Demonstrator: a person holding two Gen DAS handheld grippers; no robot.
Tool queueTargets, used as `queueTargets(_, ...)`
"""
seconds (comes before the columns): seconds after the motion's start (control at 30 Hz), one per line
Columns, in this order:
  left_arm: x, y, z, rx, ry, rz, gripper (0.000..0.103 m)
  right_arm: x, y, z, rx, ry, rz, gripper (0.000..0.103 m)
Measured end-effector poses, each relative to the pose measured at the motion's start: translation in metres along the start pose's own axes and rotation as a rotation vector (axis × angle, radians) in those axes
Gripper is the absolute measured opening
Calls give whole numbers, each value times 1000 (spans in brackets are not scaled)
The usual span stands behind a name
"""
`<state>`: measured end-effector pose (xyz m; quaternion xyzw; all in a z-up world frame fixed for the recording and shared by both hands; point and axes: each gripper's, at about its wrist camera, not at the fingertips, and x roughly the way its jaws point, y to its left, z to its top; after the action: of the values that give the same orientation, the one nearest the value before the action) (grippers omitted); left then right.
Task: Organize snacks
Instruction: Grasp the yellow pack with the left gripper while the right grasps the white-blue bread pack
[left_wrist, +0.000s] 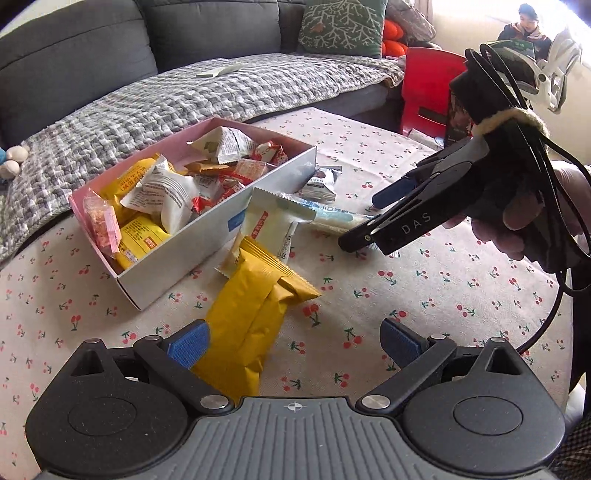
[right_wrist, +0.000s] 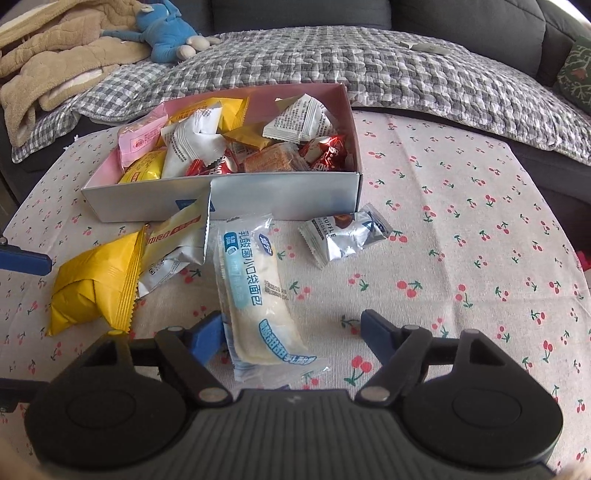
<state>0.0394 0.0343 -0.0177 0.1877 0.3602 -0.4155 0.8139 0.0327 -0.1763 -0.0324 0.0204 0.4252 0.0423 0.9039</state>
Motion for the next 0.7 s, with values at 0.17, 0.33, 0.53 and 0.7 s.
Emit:
queueTargets(0.17,8,11,8,-18,-22,84,99,0,5,-1,-22,-13,15,76)
queueTargets(0.33,29,12,11,-19,33,141,98,10,7,3,-47,-17,20,70)
queueTargets(0.53,43,9,11,-50,78,163,88,15,9,9,-74,-46,15,65)
queueTargets(0.7,45,9,9,-104,115,167,68,14,14,9,-111,-50,29,50)
